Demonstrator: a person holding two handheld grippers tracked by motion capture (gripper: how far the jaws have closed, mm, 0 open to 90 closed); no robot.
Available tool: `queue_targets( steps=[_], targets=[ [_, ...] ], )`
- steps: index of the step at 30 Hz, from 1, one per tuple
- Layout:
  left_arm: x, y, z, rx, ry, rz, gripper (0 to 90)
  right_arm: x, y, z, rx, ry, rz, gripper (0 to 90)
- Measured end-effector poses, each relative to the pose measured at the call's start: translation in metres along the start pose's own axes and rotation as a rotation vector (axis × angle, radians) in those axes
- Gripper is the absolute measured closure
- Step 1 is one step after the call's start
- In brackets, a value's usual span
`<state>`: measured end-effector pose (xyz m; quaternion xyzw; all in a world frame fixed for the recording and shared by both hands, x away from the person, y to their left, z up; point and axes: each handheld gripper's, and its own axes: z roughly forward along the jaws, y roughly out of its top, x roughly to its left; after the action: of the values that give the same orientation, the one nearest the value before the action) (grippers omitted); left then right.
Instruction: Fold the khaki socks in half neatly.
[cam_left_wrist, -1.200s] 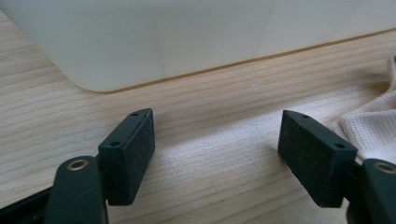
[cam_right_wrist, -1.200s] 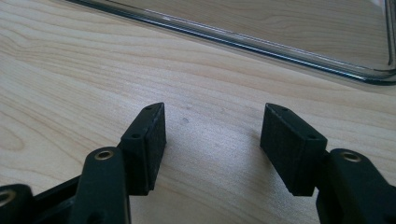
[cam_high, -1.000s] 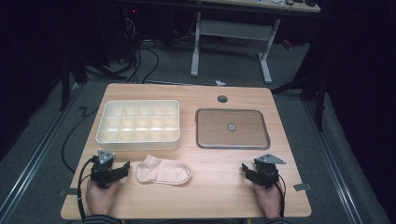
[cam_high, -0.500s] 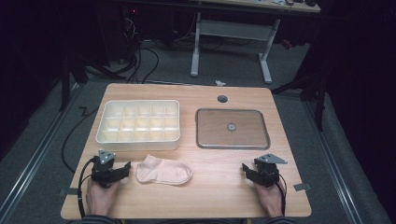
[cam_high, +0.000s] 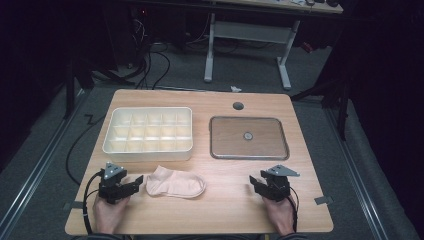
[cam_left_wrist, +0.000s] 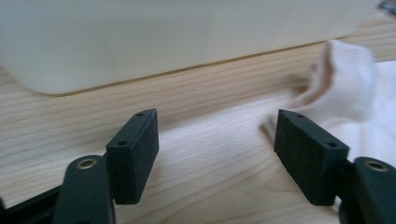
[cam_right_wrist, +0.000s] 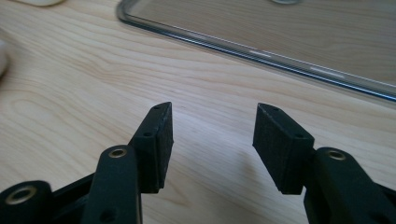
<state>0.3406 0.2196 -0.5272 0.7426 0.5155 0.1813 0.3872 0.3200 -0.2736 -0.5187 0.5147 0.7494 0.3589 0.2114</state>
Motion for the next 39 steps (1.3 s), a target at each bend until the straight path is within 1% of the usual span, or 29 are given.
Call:
queue_targets(
  steps=[2,4,5,6,7,8,9,10,11,12,13,14,15,16,17,19,20,22,23,24,26,27,28,29,31,32,34,37,39],
  targets=[
    [-0.004,0.001,-0.002,-0.003,-0.029,0.003,33.3,0.006,0.003,0.002,0.001,0.017,-0.014,49.0],
    [-0.007,0.002,-0.002,-0.006,-0.037,0.006,33.6,0.008,0.004,0.004,0.006,0.027,-0.014,49.7],
    [-0.009,0.003,-0.002,-0.010,-0.049,0.006,34.0,0.011,0.005,0.005,0.009,0.036,-0.015,50.2],
    [-0.011,0.003,-0.002,-0.011,-0.061,0.006,34.2,0.016,0.006,0.007,0.011,0.056,-0.027,50.7],
    [-0.012,0.004,-0.002,-0.008,-0.067,0.008,34.2,0.016,0.006,0.007,0.011,0.056,-0.027,50.7],
    [-0.017,0.005,-0.001,0.002,-0.075,0.021,33.9,0.023,0.008,0.009,0.012,0.074,-0.037,51.1],
    [-0.019,0.005,0.000,0.004,-0.081,0.023,33.6,0.025,0.009,0.010,0.010,0.081,-0.040,51.3],
    [-0.020,0.005,0.000,0.011,-0.085,0.023,33.3,0.028,0.010,0.010,0.008,0.092,-0.043,51.5],
    [-0.022,0.006,0.002,0.023,-0.089,0.012,33.2,0.031,0.010,0.011,0.007,0.101,-0.047,51.8],
    [-0.024,0.007,0.003,0.044,-0.087,-0.001,33.2,0.034,0.011,0.012,0.006,0.113,-0.052,52.1],
    [-0.024,0.007,0.003,0.044,-0.087,-0.001,32.9,0.038,0.012,0.013,0.008,0.120,-0.054,52.3],
    [-0.028,0.008,0.004,0.059,-0.087,0.012,33.0,0.041,0.012,0.014,0.010,0.126,-0.063,52.6],
    [-0.031,0.009,0.004,0.061,-0.087,0.015,33.1,0.045,0.013,0.014,0.015,0.130,-0.071,52.8],
    [-0.031,0.009,0.004,0.061,-0.087,0.015,33.2,0.045,0.013,0.014,0.015,0.130,-0.071,52.8],
    [-0.033,0.010,0.006,0.067,-0.087,0.015,33.2,0.051,0.014,0.016,0.017,0.142,-0.087,53.2],
    [-0.033,0.010,0.007,0.069,-0.084,0.012,33.2,0.054,0.015,0.017,0.019,0.151,-0.092,53.4],
    [-0.034,0.010,0.009,0.076,-0.082,0.011,33.0,0.060,0.016,0.019,0.025,0.168,-0.101,53.5],
    [-0.036,0.010,0.010,0.082,-0.073,0.012,33.0,0.065,0.018,0.020,0.024,0.177,-0.106,53.6],
    [-0.036,0.010,0.010,0.082,-0.073,0.012,32.9,0.065,0.018,0.020,0.024,0.177,-0.106,53.6],
    [-0.036,0.009,0.011,0.083,-0.067,0.008,32.9,0.070,0.020,0.021,0.021,0.195,-0.112,53.6],
    [-0.037,0.009,0.012,0.085,-0.057,0.012,33.2,0.076,0.023,0.021,0.014,0.219,-0.112,53.5],
    [-0.038,0.009,0.013,0.083,-0.049,0.015,33.7,0.079,0.025,0.022,0.010,0.222,-0.122,53.5],
    [-0.038,0.009,0.013,0.083,-0.049,0.015,34.0,0.079,0.025,0.022,0.010,0.222,-0.122,53.5],
    [-0.039,0.008,0.014,0.083,-0.044,0.020,34.0,0.087,0.029,0.023,0.006,0.241,-0.137,53.4],
    [-0.039,0.008,0.014,0.083,-0.039,0.024,34.2,0.094,0.032,0.026,0.003,0.259,-0.145,53.3],
    [-0.040,0.007,0.015,0.082,-0.036,0.026,34.2,0.094,0.032,0.026,0.003,0.259,-0.145,53.3],
    [-0.041,0.007,0.017,0.089,-0.027,0.025,34.6,0.103,0.035,0.034,0.008,0.267,-0.163,53.4],
    [-0.042,0.007,0.018,0.095,-0.020,0.033,34.8,0.112,0.037,0.040,0.014,0.280,-0.165,53.4],
    [-0.042,0.006,0.018,0.097,-0.020,0.033,34.9,0.114,0.038,0.043,0.020,0.284,-0.165,53.4]
  ],
)
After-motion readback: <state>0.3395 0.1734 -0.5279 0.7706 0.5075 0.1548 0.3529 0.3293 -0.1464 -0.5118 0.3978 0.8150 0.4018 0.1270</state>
